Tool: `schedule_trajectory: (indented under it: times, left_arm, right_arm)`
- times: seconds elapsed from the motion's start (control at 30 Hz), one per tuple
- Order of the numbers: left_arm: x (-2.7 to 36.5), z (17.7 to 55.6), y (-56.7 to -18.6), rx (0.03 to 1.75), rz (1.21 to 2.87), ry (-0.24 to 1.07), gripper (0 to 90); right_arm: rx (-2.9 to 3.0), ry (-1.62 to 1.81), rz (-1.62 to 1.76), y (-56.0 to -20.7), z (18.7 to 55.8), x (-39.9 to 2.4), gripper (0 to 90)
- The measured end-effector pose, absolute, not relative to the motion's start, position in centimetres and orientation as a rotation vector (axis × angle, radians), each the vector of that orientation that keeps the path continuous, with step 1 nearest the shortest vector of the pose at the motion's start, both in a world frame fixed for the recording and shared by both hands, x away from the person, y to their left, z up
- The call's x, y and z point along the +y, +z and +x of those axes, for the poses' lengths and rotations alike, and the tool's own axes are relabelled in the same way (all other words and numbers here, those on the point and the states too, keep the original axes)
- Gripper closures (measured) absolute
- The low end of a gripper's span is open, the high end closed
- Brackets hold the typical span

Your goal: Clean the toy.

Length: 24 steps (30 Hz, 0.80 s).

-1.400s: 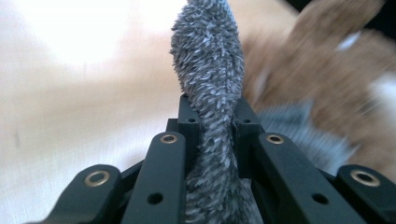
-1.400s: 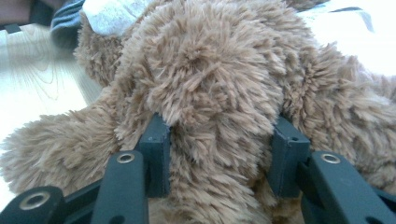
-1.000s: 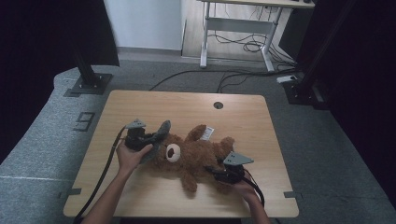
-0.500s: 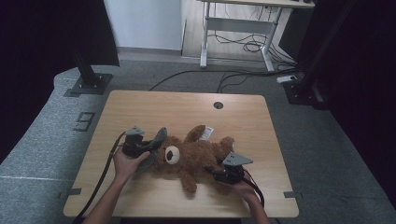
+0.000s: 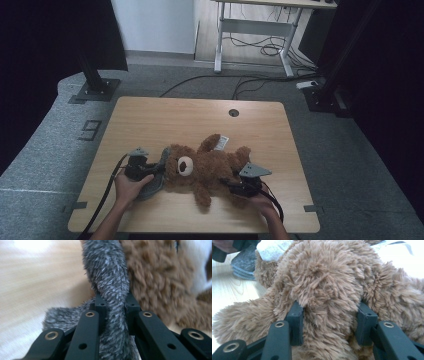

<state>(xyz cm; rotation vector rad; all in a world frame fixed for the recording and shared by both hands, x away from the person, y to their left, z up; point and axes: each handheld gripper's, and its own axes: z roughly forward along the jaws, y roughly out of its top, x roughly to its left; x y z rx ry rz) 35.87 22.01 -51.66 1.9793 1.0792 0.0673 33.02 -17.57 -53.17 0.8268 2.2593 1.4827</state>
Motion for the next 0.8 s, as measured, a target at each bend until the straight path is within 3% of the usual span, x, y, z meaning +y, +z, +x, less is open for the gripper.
schedule_trajectory:
  times: [0.23,0.4,0.6,0.8]
  left_arm:
    - [22.9,34.8,-51.1,1.047,1.981,0.040,77.9]
    - [23.0,34.9,-48.0,0.987,1.879,0.092,77.9]
    - [18.2,36.8,-44.1,0.862,1.878,0.132,77.7]
    - [13.1,38.6,-43.0,0.781,1.940,0.094,77.3]
  right_arm:
    - [2.261,1.479,0.824,-53.2,33.0,-17.7,50.8]
    - [2.258,1.486,0.826,-53.2,33.1,-17.7,50.6]
    - [2.255,1.488,0.830,-53.2,33.1,-17.8,50.4]
    - [2.256,1.490,0.827,-53.2,33.1,-17.8,50.4]
